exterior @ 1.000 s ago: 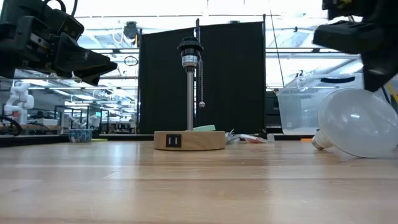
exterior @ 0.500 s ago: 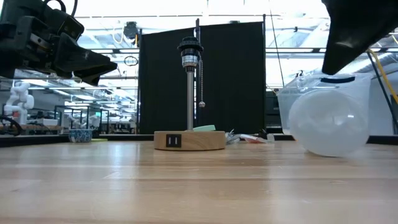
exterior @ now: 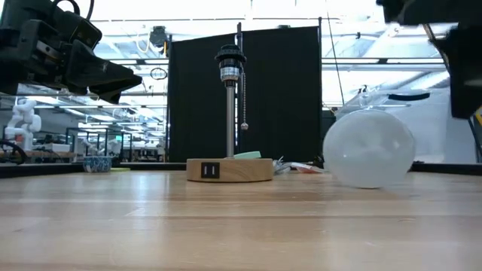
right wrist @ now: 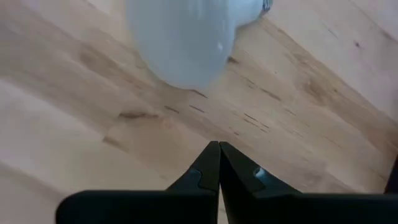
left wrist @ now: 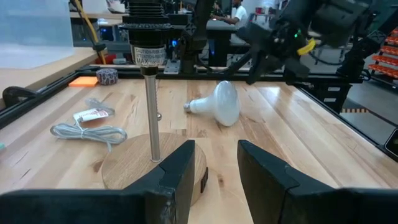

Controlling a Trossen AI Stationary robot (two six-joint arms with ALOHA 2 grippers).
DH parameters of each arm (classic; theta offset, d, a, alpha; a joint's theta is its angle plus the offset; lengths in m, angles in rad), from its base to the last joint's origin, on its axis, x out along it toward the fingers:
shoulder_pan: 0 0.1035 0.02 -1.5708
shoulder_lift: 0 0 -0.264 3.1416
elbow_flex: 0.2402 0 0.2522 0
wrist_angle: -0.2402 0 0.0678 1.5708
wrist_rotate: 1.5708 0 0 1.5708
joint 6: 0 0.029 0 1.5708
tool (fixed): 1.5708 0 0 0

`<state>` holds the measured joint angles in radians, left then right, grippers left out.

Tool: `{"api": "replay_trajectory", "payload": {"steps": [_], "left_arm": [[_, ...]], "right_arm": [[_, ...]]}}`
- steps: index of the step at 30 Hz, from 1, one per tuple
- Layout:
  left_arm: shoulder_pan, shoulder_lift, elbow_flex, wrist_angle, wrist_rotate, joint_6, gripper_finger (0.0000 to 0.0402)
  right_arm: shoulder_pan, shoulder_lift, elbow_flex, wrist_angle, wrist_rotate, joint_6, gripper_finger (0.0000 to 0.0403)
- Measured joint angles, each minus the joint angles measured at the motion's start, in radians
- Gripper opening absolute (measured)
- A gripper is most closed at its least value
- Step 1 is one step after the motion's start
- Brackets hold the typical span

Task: Screw lightbulb
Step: Insert the lightbulb into the lamp socket

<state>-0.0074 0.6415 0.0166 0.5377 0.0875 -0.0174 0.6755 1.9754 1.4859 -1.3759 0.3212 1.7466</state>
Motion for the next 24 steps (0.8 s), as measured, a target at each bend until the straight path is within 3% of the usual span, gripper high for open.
{"api": "replay_trajectory", "payload": {"steps": [7, 24], "left_arm": [[0.0, 0.0, 0.0, 0.0, 0.001, 0.0, 0.0126], [0.0, 0.0, 0.0, 0.001, 0.008, 0.0, 0.0126]], "right_arm": [[-0.07, 0.035, -0.058, 0.134, -0.003, -0.047, 0.0], [-0.187, 0.052, -0.062, 0.389, 0.272, -0.423, 0.0]]}}
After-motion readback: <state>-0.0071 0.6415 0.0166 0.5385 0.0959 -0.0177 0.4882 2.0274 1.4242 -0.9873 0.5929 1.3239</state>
